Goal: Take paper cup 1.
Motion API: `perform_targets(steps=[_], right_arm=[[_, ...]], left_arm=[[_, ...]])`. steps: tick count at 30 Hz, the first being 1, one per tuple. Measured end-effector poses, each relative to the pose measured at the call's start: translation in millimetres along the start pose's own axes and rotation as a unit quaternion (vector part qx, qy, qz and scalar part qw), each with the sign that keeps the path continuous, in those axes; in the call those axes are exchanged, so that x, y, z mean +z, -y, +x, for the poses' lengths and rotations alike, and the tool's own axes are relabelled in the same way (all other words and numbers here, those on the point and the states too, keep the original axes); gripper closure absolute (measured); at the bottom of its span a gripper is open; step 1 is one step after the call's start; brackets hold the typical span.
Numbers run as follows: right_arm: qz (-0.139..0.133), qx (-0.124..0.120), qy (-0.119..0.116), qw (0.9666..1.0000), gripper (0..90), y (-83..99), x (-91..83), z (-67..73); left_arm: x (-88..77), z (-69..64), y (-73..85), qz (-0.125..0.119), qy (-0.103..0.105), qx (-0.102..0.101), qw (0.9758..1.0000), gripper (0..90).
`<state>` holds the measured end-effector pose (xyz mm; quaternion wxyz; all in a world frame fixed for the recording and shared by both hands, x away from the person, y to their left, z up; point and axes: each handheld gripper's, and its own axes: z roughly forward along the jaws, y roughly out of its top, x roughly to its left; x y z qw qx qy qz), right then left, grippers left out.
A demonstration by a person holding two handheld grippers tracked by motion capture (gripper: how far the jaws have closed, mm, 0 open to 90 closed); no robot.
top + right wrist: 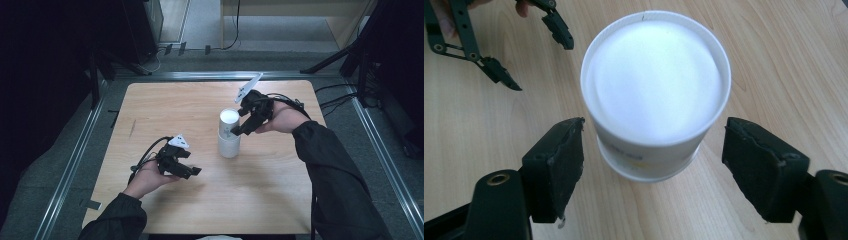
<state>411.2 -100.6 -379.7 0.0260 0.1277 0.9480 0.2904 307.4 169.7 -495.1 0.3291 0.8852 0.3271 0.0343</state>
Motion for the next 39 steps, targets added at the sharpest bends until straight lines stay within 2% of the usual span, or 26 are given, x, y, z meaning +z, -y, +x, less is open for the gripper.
perform_targets(steps=[8,13,18,30,34,39], right_arm=[[0.003,-0.011,-0.006,0.9999,24.8,-11.6,8.5,0.4],[0.011,-0.010,0.000,0.9999,31.8,-17.3,9.3,2.2],[0.009,-0.005,0.002,0.9999,32.6,-17.6,7.5,1.2],[0.001,0.002,0.000,1.0000,33.3,-26.1,-9.1,2.3],[-0.001,0.015,0.002,0.9999,33.5,-31.9,-20.2,2.4],[-0.004,0.016,0.006,0.9998,33.6,-38.4,-31.9,5.1]], left_arm=[[0.4,-0.2,0.1,0.002,0.001,0.001,1.0000,22.1],[0.0,0.3,0.3,0.000,0.001,0.000,1.0000,22.0],[0.3,0.4,0.4,0.001,0.001,0.001,1.0000,22.0],[-0.6,1.8,0.5,0.001,0.002,0.000,1.0000,22.0],[-1.3,3.6,0.8,0.000,0.003,-0.003,1.0000,22.0],[-1.5,4.1,0.9,-0.002,0.006,-0.005,1.0000,22.0]])
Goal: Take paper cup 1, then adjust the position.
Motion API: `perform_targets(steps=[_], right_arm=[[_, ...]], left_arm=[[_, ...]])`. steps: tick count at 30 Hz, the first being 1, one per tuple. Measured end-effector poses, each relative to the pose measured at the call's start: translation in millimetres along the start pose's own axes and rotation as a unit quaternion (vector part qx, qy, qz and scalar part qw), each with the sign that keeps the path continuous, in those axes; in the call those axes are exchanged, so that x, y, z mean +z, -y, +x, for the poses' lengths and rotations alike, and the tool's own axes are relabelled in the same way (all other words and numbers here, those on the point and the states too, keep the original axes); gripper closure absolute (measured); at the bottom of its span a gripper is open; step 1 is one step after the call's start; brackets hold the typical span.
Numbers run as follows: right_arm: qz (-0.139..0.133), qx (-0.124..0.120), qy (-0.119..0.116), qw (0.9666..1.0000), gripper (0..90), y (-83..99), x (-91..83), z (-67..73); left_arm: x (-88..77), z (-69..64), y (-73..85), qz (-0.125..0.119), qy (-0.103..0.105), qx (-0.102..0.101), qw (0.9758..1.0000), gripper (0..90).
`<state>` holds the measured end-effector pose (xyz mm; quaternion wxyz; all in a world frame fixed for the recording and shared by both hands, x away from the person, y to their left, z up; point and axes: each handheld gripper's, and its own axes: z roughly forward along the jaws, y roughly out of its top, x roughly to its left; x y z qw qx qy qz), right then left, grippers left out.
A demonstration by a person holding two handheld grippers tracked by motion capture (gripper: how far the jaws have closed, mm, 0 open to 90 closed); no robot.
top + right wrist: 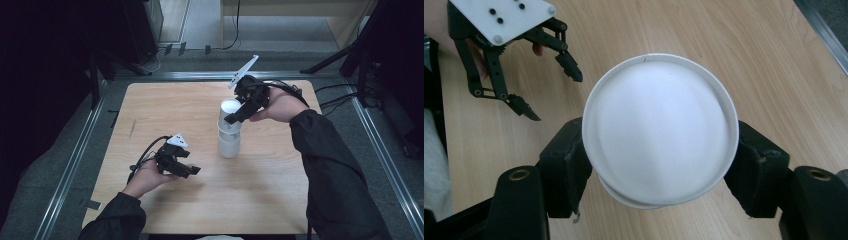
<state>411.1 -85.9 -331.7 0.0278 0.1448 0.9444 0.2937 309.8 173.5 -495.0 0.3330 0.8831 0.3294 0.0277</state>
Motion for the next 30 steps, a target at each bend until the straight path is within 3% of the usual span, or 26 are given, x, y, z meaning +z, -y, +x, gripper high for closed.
perform_targets(steps=[3,8,13,16,22,30], right_arm=[[-0.004,-0.019,0.010,0.9998,33.7,-5.5,-14.2,4.4],[-0.010,-0.016,0.008,0.9998,33.9,-10.4,-34.7,8.5],[-0.020,-0.036,0.015,0.9991,34.0,-10.1,-55.3,16.7],[-0.020,-0.033,0.014,0.9992,34.2,-5.4,-66.1,22.0],[-0.008,-0.051,0.009,0.9986,34.3,11.1,-74.5,35.4],[-0.005,-0.037,-0.009,0.9993,34.3,42.7,-66.9,45.1]], left_arm=[[-0.5,0.8,0.3,0.000,0.000,-0.001,1.0000,22.0],[-1.3,2.8,0.8,-0.002,0.000,-0.004,1.0000,22.0],[-2.5,4.4,2.1,-0.002,-0.002,-0.006,1.0000,22.0],[-2.7,4.3,2.8,-0.001,-0.003,-0.005,1.0000,22.0],[-2.8,5.0,3.8,0.000,-0.004,-0.006,1.0000,22.0],[-3.9,5.5,4.3,-0.006,-0.002,-0.009,0.9999,21.9]])
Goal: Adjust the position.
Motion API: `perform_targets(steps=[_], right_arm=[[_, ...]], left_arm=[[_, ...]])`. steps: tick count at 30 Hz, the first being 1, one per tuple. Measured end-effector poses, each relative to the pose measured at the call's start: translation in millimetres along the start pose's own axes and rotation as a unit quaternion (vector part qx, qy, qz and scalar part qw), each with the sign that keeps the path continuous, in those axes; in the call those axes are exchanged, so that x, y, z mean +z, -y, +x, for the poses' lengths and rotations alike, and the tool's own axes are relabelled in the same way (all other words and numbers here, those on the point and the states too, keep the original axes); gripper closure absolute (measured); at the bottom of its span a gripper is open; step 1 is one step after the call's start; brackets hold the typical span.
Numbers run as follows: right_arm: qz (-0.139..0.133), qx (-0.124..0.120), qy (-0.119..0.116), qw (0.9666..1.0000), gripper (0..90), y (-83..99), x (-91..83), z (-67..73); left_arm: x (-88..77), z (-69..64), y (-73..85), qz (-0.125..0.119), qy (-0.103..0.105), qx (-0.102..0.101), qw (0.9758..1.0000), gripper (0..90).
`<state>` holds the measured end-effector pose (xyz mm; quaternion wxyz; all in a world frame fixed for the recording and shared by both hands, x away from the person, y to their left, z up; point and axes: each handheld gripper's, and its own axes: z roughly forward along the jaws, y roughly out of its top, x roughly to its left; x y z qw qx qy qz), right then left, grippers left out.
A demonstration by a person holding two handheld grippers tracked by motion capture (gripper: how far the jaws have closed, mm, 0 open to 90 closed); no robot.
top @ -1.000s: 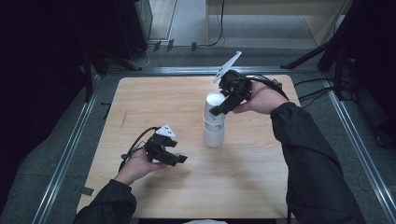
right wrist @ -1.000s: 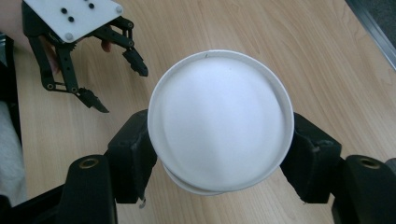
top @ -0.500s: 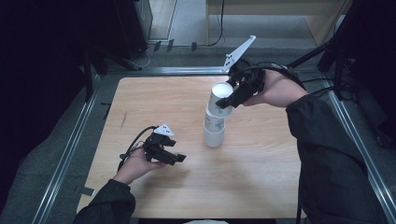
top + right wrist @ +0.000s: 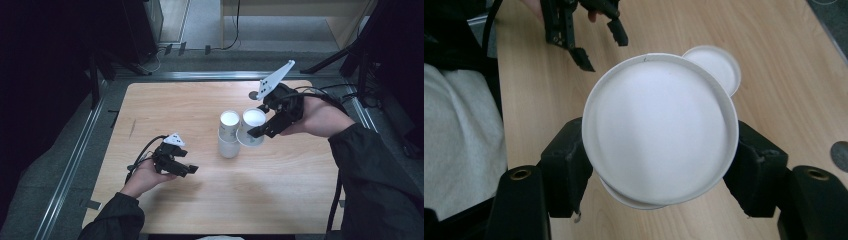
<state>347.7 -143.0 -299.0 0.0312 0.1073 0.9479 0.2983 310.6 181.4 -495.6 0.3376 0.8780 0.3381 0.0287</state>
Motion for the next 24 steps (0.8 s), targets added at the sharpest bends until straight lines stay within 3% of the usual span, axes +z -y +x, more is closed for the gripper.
perform_targets(steps=[11,18,24], right_arm=[[0.009,0.003,-0.014,0.9999,34.3,23.0,24.7,10.8],[-0.013,0.016,-0.034,0.9992,34.3,41.7,50.7,15.1],[-0.027,0.020,-0.046,0.9984,34.4,53.1,71.3,19.6]], left_arm=[[-1.7,-1.8,-0.8,-0.011,0.009,0.006,0.9999,19.3],[-2.4,-2.1,-1.4,-0.016,0.017,0.008,0.9997,17.9],[-2.7,-7.4,-3.4,-0.024,0.031,0.027,0.9989,16.3]])
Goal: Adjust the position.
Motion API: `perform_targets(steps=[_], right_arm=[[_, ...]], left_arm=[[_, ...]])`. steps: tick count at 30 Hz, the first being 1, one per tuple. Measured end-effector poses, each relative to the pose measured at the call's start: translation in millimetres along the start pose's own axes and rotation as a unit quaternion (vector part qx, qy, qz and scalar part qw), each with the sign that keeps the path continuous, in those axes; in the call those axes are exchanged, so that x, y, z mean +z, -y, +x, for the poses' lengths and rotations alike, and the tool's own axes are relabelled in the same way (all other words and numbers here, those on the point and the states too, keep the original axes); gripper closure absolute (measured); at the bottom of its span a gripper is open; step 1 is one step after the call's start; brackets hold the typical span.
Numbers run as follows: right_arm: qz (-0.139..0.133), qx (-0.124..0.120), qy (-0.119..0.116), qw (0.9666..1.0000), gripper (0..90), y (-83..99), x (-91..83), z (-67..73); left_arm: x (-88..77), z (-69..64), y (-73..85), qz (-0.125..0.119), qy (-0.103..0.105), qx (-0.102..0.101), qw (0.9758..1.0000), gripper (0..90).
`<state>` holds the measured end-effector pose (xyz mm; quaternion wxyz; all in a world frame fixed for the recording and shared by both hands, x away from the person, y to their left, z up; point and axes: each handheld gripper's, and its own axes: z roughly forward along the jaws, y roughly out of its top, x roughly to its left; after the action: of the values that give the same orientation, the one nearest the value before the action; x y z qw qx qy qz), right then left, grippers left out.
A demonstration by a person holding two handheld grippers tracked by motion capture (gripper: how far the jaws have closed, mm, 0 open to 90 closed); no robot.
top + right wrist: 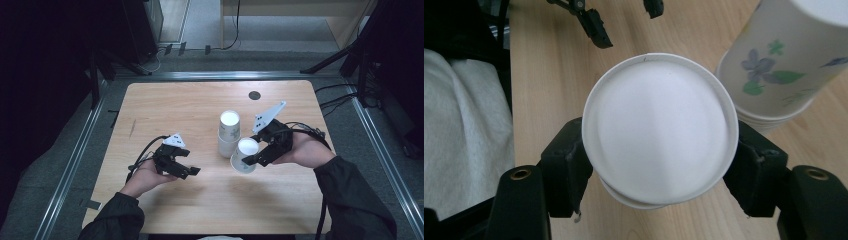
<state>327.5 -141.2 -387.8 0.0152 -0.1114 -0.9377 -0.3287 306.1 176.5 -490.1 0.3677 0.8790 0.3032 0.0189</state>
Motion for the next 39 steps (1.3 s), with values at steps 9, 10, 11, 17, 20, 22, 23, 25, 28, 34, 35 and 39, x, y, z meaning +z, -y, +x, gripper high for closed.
perform_targets(steps=[9,10,11,17,20,22,23,25,28,34,35,39], right_arm=[[-0.019,0.012,-0.018,0.9996,34.4,14.8,25.2,2.3],[-0.019,0.014,-0.019,0.9996,34.4,16.3,31.4,3.2],[-0.017,0.011,-0.019,0.9996,34.4,16.6,34.4,3.5],[-0.043,0.018,-0.030,0.9985,34.4,18.0,46.4,3.0],[-0.047,0.015,-0.031,0.9983,34.4,18.6,52.6,3.2],[-0.051,0.017,-0.033,0.9980,34.4,18.7,57.1,4.4],[-0.050,0.019,-0.032,0.9980,34.4,18.7,59.2,5.1],[-0.053,0.021,-0.035,0.9978,34.4,18.8,63.5,6.0],[-0.059,0.027,-0.037,0.9972,34.4,19.7,68.7,6.1],[-0.060,0.036,-0.038,0.9968,34.5,20.5,72.5,6.0],[-0.068,0.044,-0.038,0.9960,34.4,19.2,72.5,4.7],[-0.075,0.047,-0.038,0.9953,34.5,15.3,73.4,2.3]], left_arm=[[3.2,-6.3,-3.0,-0.010,0.026,0.023,0.9993,12.9],[4.2,-7.2,-3.7,-0.009,0.029,0.028,0.9991,13.0],[5.2,-8.1,-4.2,-0.011,0.032,0.029,0.9990,12.9],[8.7,-10.0,-7.0,-0.019,0.051,0.045,0.9975,13.0],[11.2,-11.7,-9.0,-0.023,0.059,0.053,0.9966,13.0],[14.2,-12.8,-10.8,-0.024,0.068,0.058,0.9957,13.1],[15.9,-13.2,-11.9,-0.022,0.072,0.061,0.9953,13.2],[20.2,-14.8,-13.6,-0.020,0.083,0.065,0.9942,13.4],[26.9,-16.7,-15.9,-0.012,0.093,0.075,0.9927,13.7],[34.8,-17.7,-20.4,-0.018,0.114,0.078,0.9903,13.7],[37.0,-17.7,-22.2,-0.022,0.117,0.082,0.9895,13.7],[39.9,-15.6,-25.3,-0.030,0.125,0.089,0.9877,13.7]])
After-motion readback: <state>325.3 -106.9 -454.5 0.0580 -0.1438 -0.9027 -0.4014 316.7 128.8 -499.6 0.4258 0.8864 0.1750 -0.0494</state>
